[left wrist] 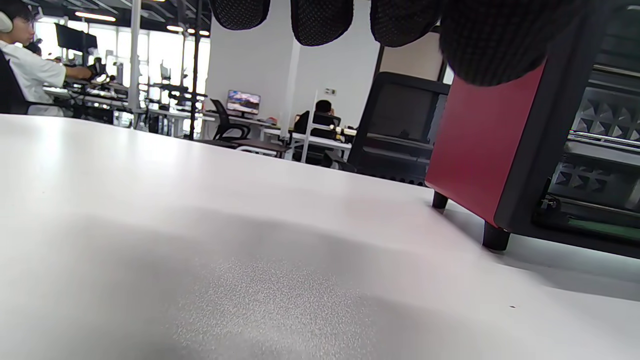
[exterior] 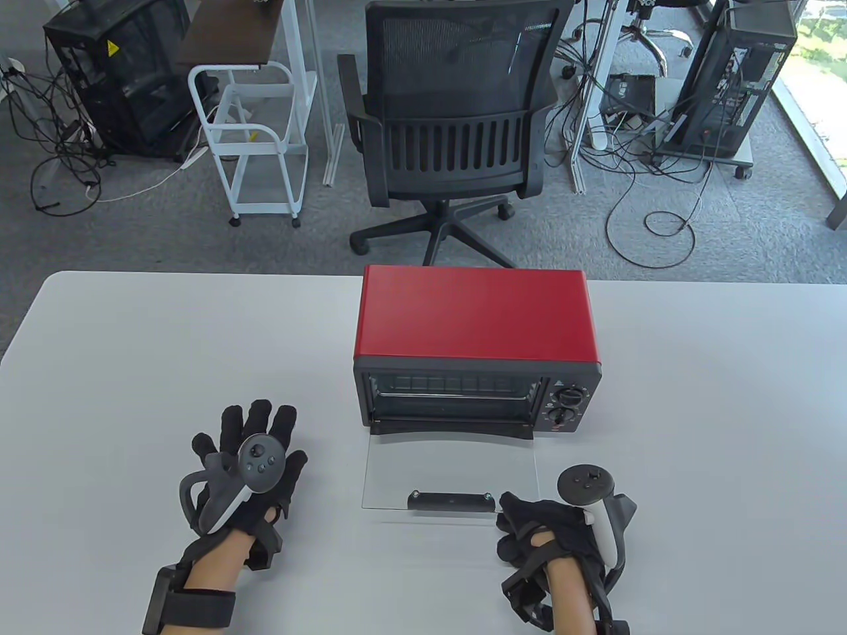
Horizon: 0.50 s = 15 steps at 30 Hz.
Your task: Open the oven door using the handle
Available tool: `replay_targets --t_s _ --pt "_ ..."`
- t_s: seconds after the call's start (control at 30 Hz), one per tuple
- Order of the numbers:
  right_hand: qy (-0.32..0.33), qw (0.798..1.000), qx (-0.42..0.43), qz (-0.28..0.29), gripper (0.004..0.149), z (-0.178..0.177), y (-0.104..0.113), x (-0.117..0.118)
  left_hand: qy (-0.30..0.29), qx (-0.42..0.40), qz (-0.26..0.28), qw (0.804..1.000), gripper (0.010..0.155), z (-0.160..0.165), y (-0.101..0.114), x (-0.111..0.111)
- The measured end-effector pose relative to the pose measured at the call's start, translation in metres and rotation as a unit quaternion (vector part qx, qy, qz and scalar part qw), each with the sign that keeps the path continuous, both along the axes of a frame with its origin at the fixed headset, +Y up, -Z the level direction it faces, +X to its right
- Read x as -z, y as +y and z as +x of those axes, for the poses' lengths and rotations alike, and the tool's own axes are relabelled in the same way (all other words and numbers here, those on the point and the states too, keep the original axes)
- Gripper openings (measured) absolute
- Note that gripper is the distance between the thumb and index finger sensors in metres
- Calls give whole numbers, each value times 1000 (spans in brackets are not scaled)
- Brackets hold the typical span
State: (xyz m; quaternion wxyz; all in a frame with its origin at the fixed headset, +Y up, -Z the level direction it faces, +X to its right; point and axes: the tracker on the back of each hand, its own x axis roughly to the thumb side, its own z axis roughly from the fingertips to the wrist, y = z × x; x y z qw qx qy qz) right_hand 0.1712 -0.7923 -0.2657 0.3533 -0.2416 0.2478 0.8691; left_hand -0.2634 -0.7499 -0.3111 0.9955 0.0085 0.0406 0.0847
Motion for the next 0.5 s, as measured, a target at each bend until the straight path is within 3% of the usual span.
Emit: replay_targets --t_s 0.27,0.5 --pt "45 996 -58 -42 47 -7 -2 10 3 5 -3 1000 71 0 0 0" --pt "72 990 -115 -39 46 -15 4 14 4 6 -4 1000 71 -1 1 -1"
